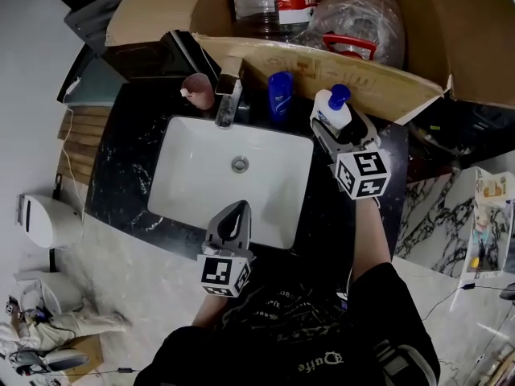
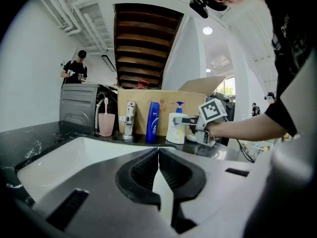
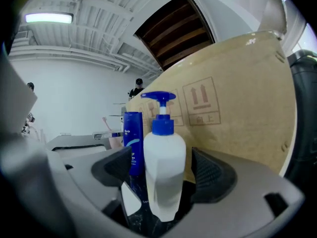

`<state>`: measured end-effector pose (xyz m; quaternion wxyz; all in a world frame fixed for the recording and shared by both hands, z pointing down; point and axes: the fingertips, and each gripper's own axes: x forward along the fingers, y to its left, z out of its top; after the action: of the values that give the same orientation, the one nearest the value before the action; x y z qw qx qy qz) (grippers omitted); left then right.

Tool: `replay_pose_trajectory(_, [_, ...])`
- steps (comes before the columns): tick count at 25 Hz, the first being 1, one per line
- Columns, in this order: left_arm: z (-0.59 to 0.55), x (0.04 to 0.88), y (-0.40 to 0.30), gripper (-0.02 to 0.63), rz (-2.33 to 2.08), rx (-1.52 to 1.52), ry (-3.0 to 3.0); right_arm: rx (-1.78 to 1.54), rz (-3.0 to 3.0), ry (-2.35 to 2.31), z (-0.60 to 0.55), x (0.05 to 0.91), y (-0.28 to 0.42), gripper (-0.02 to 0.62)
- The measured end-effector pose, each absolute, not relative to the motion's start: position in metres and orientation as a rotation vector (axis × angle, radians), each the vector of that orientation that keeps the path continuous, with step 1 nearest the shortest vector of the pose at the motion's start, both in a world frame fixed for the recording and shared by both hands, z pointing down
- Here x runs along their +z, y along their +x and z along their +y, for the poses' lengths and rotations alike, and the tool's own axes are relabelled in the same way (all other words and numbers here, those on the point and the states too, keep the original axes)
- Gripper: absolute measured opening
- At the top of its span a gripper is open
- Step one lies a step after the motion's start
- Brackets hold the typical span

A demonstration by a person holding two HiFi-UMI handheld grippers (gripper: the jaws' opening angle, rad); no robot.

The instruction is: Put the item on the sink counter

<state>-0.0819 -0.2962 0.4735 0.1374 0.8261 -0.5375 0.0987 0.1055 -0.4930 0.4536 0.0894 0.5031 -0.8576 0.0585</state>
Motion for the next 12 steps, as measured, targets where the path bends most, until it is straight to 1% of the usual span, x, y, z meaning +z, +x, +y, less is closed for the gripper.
replay_pose_trajectory(12, [-0.288,0.456,-0.079,0.008,-1.501,0.161,2.453,0.151,-2.620,1.657,-0.422,0.388,0.117,0.362])
